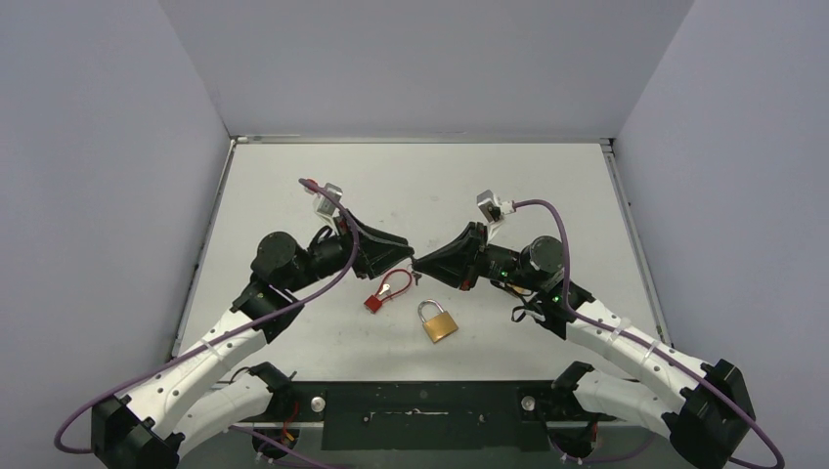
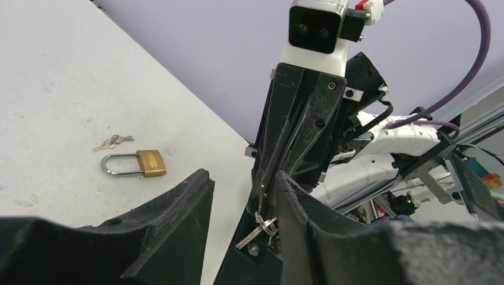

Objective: Unlock with the key

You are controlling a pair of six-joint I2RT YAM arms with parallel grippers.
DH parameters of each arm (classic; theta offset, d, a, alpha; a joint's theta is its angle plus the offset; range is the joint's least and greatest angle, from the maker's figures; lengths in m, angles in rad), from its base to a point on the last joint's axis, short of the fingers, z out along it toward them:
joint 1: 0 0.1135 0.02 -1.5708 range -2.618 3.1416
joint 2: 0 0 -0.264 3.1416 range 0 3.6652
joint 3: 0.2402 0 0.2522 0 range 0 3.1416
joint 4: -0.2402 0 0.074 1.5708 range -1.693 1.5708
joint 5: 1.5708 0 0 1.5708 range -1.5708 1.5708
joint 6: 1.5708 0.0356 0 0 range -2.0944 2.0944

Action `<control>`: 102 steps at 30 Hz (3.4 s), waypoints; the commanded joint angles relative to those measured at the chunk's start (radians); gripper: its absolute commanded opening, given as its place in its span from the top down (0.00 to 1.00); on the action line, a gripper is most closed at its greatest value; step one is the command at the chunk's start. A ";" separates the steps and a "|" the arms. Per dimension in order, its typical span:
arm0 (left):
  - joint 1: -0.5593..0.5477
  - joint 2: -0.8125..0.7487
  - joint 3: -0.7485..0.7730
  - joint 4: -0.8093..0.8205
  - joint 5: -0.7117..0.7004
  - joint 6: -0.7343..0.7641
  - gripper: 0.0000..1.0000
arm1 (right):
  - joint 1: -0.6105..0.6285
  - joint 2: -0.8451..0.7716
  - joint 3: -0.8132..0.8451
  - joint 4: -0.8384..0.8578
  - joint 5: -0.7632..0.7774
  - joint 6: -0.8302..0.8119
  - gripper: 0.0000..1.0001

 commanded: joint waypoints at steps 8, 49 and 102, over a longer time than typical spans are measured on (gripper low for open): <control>-0.001 0.012 -0.014 0.130 0.037 -0.053 0.90 | -0.002 -0.009 0.018 0.070 -0.020 0.016 1.00; -0.010 0.006 -0.029 0.250 0.122 -0.045 1.00 | -0.026 0.012 0.074 0.068 -0.064 0.042 0.67; -0.387 0.466 0.105 -0.396 -0.807 -0.283 0.34 | -0.168 -0.183 -0.105 -0.782 0.715 -0.063 1.00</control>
